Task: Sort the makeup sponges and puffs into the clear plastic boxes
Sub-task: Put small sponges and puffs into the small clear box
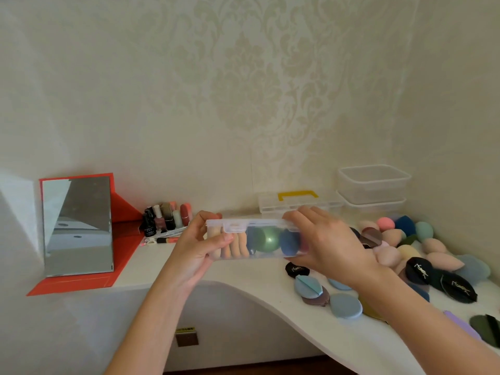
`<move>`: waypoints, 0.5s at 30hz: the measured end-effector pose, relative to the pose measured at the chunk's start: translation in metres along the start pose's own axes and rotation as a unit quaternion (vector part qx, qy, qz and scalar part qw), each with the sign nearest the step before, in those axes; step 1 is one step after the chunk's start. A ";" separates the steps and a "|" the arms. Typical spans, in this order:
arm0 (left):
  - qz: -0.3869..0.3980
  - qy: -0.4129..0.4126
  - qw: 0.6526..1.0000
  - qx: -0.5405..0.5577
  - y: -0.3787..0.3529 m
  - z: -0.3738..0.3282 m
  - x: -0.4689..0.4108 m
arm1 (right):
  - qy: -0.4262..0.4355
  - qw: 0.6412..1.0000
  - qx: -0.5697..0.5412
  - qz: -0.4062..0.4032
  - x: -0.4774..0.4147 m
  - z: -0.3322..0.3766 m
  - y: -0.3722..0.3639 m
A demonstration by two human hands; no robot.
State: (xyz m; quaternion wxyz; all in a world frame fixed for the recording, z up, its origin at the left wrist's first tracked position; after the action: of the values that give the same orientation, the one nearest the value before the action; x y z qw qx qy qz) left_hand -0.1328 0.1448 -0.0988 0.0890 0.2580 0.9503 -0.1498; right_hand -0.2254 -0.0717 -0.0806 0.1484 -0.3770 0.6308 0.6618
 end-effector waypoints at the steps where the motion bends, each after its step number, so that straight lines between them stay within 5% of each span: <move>1: 0.000 0.005 1.000 -0.017 0.007 0.001 0.001 | 0.002 1.000 -0.002 0.004 -0.003 0.001 -0.006; 4: -0.029 -0.028 0.973 -0.228 0.030 0.000 0.006 | 0.007 0.999 -0.026 0.028 -0.011 0.005 -0.031; 8: -0.060 -0.139 0.837 -0.526 0.054 -0.004 0.016 | -0.003 0.998 -0.052 0.045 -0.026 0.017 -0.061; 11: -0.066 -0.171 0.778 -0.601 0.075 0.003 0.016 | -0.003 0.996 -0.073 0.057 -0.039 0.028 -0.081; 15: -0.103 -0.199 0.760 -0.610 0.098 0.018 0.015 | 0.004 0.994 -0.076 0.078 -0.051 0.034 -0.105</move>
State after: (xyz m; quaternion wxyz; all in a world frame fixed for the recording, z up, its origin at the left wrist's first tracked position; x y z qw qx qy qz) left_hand -0.0927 0.2263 -0.1431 0.3986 0.0141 0.8227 0.4051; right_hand -0.1313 -0.0082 -0.1242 0.0648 -0.3399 0.6063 0.7160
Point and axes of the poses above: each hand's wrist, its own x-axis away from the middle knuckle, its own y-axis out of the back of the hand, z = x × y, the point moved 2 cm from there along -x, towards the middle knuckle, and after that the axes turned 3 degrees about -x, right-handed, at the moved point
